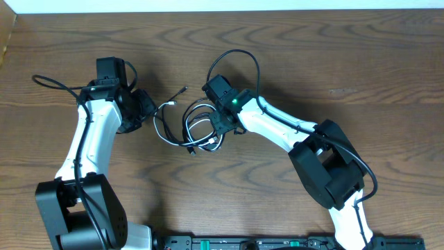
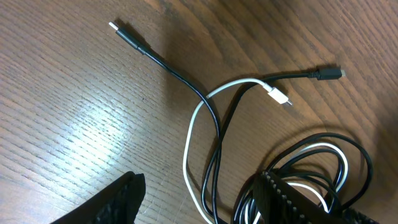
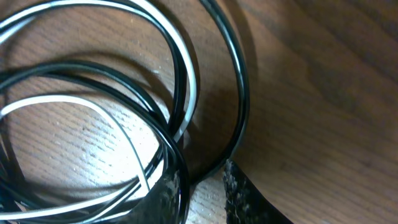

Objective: Untangle cables

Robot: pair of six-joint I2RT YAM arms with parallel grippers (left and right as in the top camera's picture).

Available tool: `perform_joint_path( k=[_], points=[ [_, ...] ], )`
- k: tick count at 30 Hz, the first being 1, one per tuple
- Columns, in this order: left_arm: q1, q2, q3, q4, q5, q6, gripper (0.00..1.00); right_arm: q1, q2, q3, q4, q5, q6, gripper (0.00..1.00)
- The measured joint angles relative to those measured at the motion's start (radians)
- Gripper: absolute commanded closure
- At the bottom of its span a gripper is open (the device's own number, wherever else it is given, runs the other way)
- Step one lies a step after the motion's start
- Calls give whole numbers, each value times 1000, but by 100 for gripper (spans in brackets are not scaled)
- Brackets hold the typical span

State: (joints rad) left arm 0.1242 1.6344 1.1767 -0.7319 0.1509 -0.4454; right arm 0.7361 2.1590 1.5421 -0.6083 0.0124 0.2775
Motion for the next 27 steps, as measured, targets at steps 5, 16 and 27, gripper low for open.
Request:
perform_joint_path(
  k=[5,16,27],
  points=[
    [0,0,0,0,0,0,39,0,0,0,8,3,0,74],
    [0,0,0,0,0,0,39,26,0,0,6,-9,0,76],
    [0,0,0,0,0,0,39,34,0,-5,4,-16,0,78]
  ],
)
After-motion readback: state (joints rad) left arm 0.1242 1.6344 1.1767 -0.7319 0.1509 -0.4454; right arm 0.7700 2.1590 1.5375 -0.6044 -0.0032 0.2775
